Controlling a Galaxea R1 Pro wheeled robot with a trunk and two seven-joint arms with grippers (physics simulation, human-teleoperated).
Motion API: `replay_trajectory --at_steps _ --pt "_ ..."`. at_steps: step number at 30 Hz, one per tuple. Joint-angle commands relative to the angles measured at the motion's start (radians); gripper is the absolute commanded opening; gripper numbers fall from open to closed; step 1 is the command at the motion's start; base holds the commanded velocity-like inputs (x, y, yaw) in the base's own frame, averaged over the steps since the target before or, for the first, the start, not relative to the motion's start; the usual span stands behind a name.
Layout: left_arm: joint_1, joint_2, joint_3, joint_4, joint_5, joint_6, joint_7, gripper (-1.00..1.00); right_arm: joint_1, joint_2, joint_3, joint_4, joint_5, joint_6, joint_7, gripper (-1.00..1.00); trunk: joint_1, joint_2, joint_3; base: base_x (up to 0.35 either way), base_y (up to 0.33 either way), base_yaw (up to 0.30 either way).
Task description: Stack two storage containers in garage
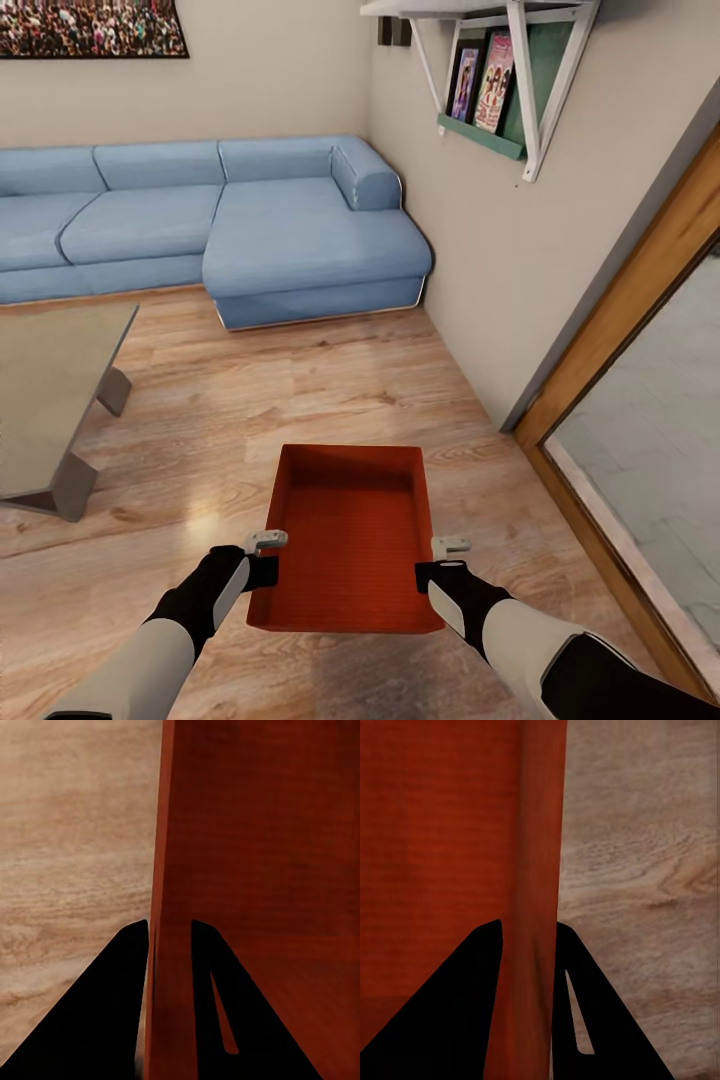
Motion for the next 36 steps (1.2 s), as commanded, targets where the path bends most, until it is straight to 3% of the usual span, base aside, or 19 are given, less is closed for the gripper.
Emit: replay_trajectory --at_steps 1,36 --pt "0.0 0.005 -0.003 0.0 -0.021 0.007 0.012 -1.0 -0.001 -0.007 0.003 -0.004 0.019 0.007 -0.007 -1.0 -0.004 0.007 0.003 0.0 0.0 0.0" --pt "0.0 0.005 -0.002 0.0 -0.021 0.008 0.012 -1.0 -0.001 -0.007 0.003 -0.002 0.019 0.013 -0.007 -1.0 -0.138 0.252 0.112 0.0 0.0 0.0"
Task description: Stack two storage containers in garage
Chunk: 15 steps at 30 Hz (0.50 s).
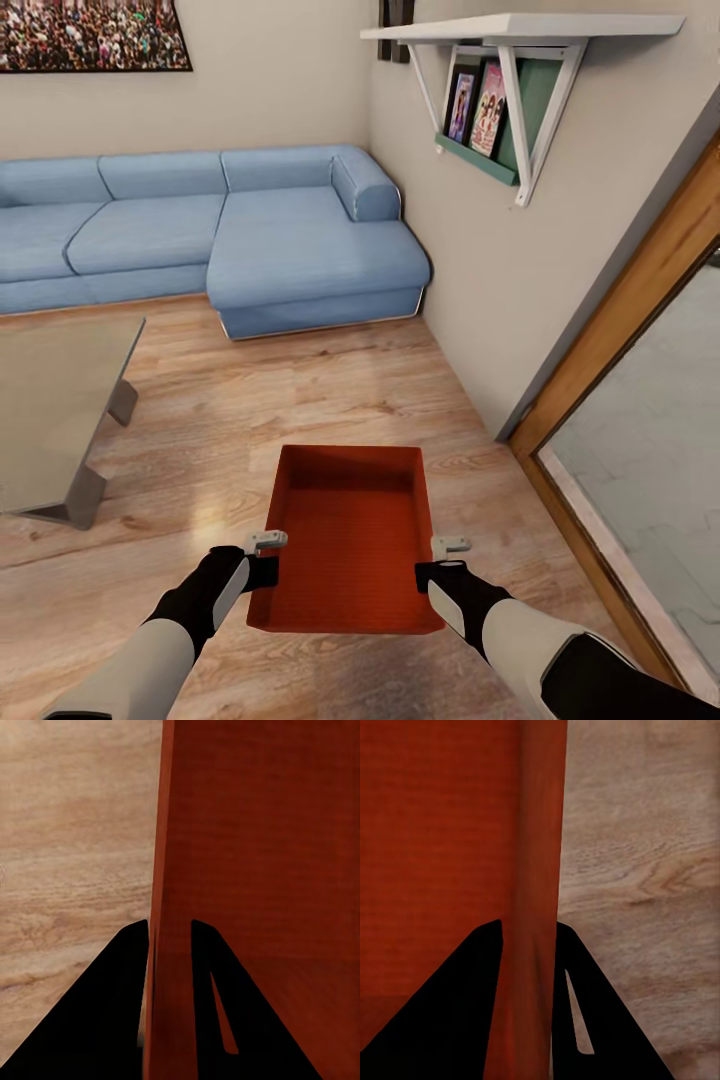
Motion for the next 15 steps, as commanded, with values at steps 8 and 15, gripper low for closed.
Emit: replay_trajectory --at_steps 8,15 --pt "0.001 0.005 -0.002 -0.002 -0.023 0.007 0.012 -1.0 0.0 -0.008 0.015 -0.001 0.004 0.007 -0.008 -1.0 -0.031 0.056 0.025 0.0 0.0 0.0" --pt "0.0 0.006 -0.002 -0.002 -0.023 0.007 0.011 -1.0 0.001 -0.009 0.015 -0.001 0.002 0.0 -0.007 -1.0 -0.058 0.105 0.046 0.0 0.0 0.0"
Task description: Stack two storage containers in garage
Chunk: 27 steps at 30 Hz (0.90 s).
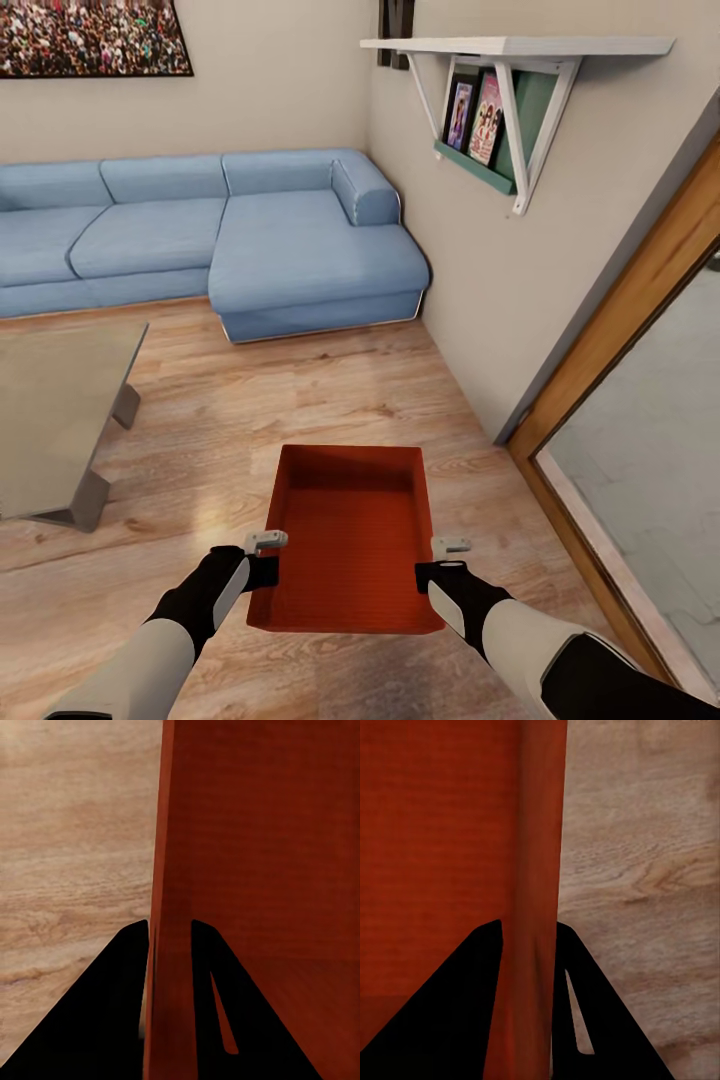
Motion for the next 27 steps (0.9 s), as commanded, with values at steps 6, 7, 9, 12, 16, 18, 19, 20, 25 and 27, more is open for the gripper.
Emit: replay_trajectory --at_steps 6,7,9,12,16,18,19,20,25,27 --pt "0.0 0.007 -0.002 0.0 -0.021 0.007 0.012 -1.0 -0.001 -0.009 0.007 -0.003 0.013 0.007 -0.006 -1.0 -0.023 0.042 0.018 0.0 0.0 0.0" --pt "0.0 0.007 -0.002 0.0 -0.021 0.007 0.012 -1.0 -0.001 -0.009 0.007 -0.003 0.013 0.007 -0.006 -1.0 -0.027 0.049 0.021 0.0 0.0 0.0" --pt "0.0 0.007 -0.002 0.0 -0.021 0.008 0.012 -1.0 -0.001 -0.009 0.007 -0.003 0.013 0.006 -0.006 -1.0 -0.035 0.063 0.028 0.0 0.0 0.0" --pt "0.0 0.007 -0.002 0.0 -0.021 0.008 0.012 -1.0 -0.001 -0.009 0.007 -0.003 0.013 0.005 -0.007 -1.0 -0.046 0.084 0.037 0.0 0.0 0.0" --pt "0.0 0.007 -0.002 0.0 -0.021 0.008 0.012 -1.0 -0.001 -0.009 0.007 -0.003 0.016 0.005 -0.009 -1.0 -0.062 0.112 0.05 0.0 0.0 0.0" --pt "0.0 0.007 -0.002 0.0 -0.021 0.008 0.012 -1.0 0.0 -0.008 0.007 -0.004 0.017 0.005 -0.009 -1.0 -0.069 0.126 0.056 0.0 0.0 0.0" --pt "0.0 0.007 -0.002 0.0 -0.021 0.008 0.012 -1.0 0.0 -0.008 0.007 -0.004 0.017 0.005 -0.009 -1.0 -0.073 0.133 0.059 0.0 0.0 0.0" --pt "0.0 0.007 -0.002 0.0 -0.021 0.008 0.012 -1.0 0.0 -0.008 0.007 -0.004 0.018 0.006 -0.009 -1.0 -0.077 0.14 0.062 0.0 0.0 0.0" --pt "0.0 0.007 -0.002 0.0 -0.021 0.008 0.012 -1.0 0.0 -0.007 0.008 -0.005 0.018 0.007 -0.01 -1.0 -0.096 0.175 0.078 0.0 0.0 0.0" --pt "0.0 0.007 -0.002 0.0 -0.021 0.008 0.012 -1.0 0.0 -0.007 0.008 -0.005 0.019 0.007 -0.01 -1.0 -0.104 0.189 0.084 0.0 0.0 0.0"
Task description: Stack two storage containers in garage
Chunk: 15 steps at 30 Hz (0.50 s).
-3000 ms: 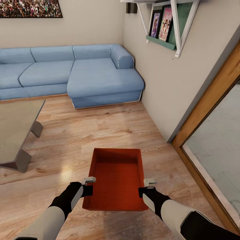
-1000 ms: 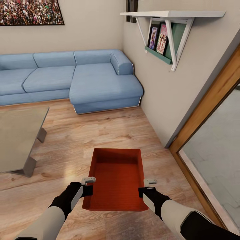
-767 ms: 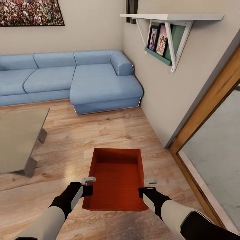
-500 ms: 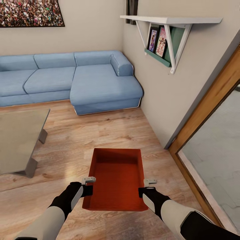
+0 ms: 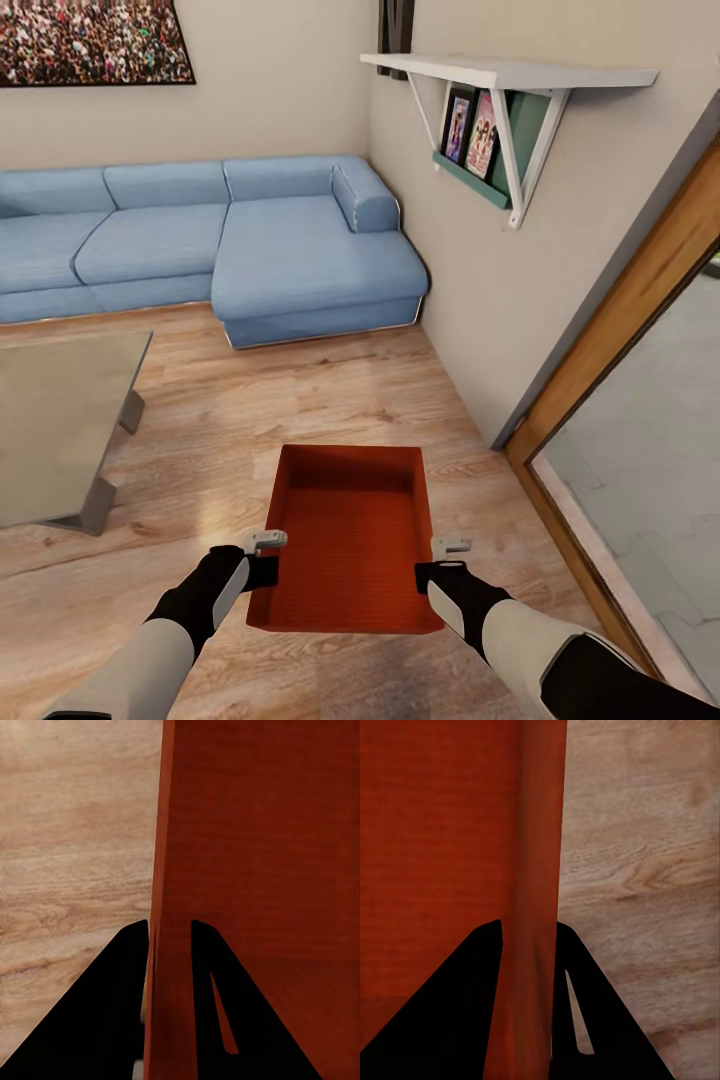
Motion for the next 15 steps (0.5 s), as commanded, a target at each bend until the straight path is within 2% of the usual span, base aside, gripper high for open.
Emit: replay_trajectory --at_steps 1,15 --pt "0.001 0.005 0.001 0.0 -0.025 0.008 0.011 -1.0 -0.001 -0.008 0.01 -0.003 0.018 0.007 -0.007 -1.0 -0.004 0.007 0.003 0.0 0.0 0.0" --pt "0.0 0.008 0.001 0.0 -0.025 0.007 0.012 -1.0 -0.001 -0.007 0.01 -0.003 0.018 0.008 -0.009 -1.0 -0.058 0.105 0.046 0.0 0.0 0.0"
